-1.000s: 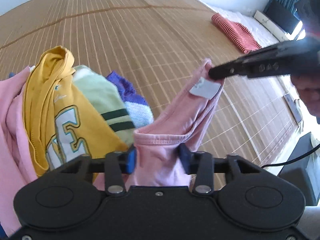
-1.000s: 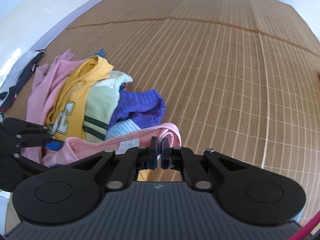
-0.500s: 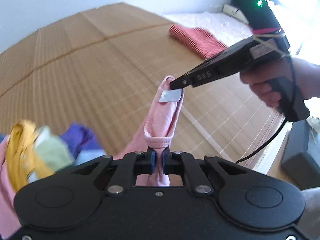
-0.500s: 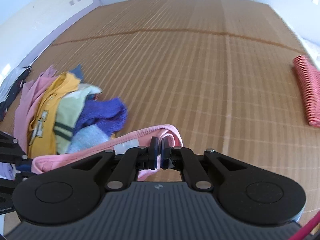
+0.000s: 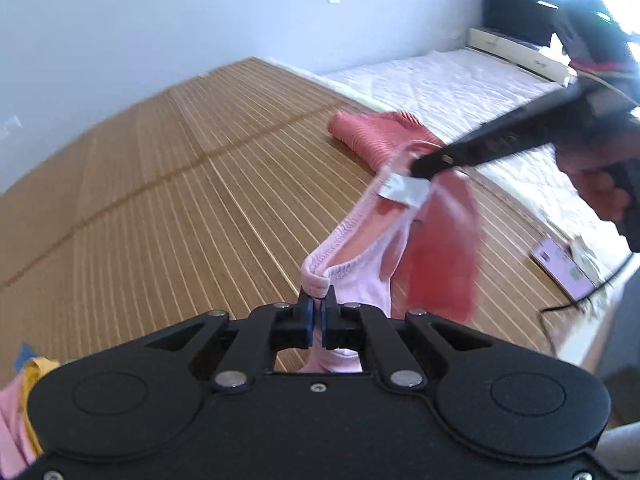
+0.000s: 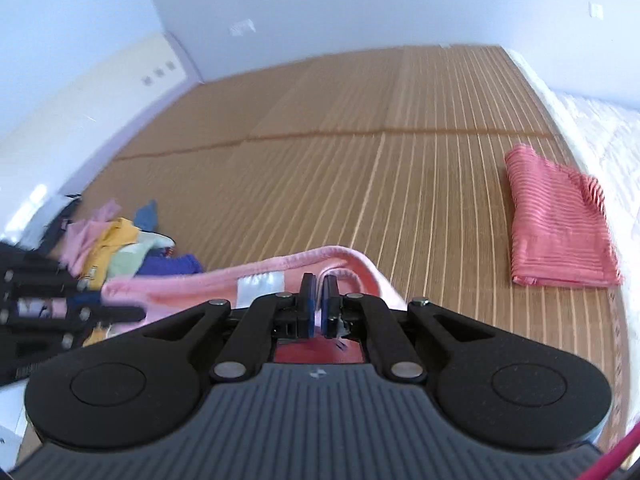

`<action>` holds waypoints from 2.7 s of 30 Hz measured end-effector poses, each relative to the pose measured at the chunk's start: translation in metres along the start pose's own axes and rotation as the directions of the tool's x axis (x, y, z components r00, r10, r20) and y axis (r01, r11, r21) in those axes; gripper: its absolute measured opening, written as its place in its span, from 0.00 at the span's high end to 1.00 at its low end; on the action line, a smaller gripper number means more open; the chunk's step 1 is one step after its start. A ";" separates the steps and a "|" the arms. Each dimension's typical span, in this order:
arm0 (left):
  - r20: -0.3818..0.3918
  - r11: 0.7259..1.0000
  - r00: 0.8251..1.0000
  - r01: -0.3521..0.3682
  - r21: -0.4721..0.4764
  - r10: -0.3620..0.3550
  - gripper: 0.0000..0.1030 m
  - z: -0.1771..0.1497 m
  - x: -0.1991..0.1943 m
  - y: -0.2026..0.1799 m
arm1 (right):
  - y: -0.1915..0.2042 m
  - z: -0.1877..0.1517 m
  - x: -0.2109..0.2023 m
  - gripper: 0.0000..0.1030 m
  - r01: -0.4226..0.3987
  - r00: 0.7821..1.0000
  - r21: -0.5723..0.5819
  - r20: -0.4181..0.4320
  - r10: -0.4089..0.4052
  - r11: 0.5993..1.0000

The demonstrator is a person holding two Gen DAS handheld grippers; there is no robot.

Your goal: Fold clothes

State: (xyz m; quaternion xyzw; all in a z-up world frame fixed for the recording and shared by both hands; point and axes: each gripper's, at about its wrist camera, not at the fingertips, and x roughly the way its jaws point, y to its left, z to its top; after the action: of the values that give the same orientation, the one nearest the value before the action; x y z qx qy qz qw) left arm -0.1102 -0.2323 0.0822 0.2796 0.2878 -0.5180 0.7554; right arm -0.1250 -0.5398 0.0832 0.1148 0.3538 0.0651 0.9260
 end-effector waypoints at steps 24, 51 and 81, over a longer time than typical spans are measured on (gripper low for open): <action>0.067 0.956 0.977 -0.211 0.205 0.202 0.96 0.080 -0.134 -0.036 | -0.012 0.051 -0.156 0.97 -0.259 0.919 -0.147 0.267 0.290 0.955; -0.137 0.986 0.977 -0.162 0.028 0.164 0.43 0.010 0.270 0.109 | -0.169 -0.024 0.147 0.64 0.176 0.950 0.096 -0.279 -0.143 0.980; -0.401 0.947 0.915 -0.165 -0.275 0.043 0.84 -0.054 0.334 0.135 | -0.199 0.015 0.215 0.93 0.263 0.920 0.001 -0.301 -0.250 0.965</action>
State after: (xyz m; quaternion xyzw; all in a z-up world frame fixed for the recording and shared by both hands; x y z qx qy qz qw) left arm 0.1090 -0.3593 -0.1799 0.2729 0.4928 -0.3604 0.7435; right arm 0.0524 -0.6910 -0.0949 0.0756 0.5026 -0.0476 0.8599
